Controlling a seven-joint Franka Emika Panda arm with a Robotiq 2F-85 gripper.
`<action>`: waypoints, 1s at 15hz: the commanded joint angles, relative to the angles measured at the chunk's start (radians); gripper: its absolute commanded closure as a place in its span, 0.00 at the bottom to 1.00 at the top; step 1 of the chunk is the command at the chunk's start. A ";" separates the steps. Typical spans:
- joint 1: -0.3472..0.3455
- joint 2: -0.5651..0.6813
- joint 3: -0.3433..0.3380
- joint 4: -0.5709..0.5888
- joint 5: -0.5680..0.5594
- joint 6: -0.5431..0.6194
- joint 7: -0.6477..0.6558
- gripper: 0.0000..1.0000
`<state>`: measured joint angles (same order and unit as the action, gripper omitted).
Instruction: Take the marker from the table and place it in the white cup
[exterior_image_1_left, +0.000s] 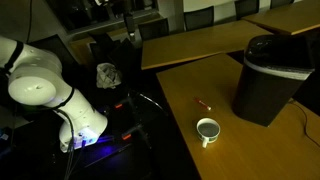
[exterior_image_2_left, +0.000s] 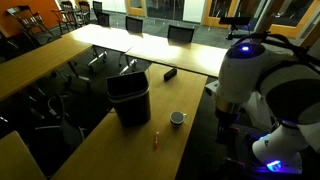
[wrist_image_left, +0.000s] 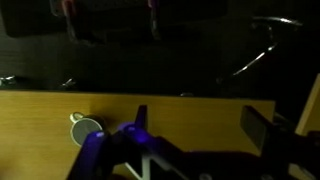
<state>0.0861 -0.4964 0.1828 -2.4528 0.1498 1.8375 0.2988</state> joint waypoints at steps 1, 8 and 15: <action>0.001 0.000 -0.002 0.002 -0.001 -0.002 0.000 0.00; -0.017 0.008 0.017 -0.011 -0.002 0.063 0.078 0.00; -0.113 0.314 0.054 -0.006 -0.089 0.570 0.423 0.00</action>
<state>0.0135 -0.3182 0.2141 -2.4966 0.1122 2.2703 0.5725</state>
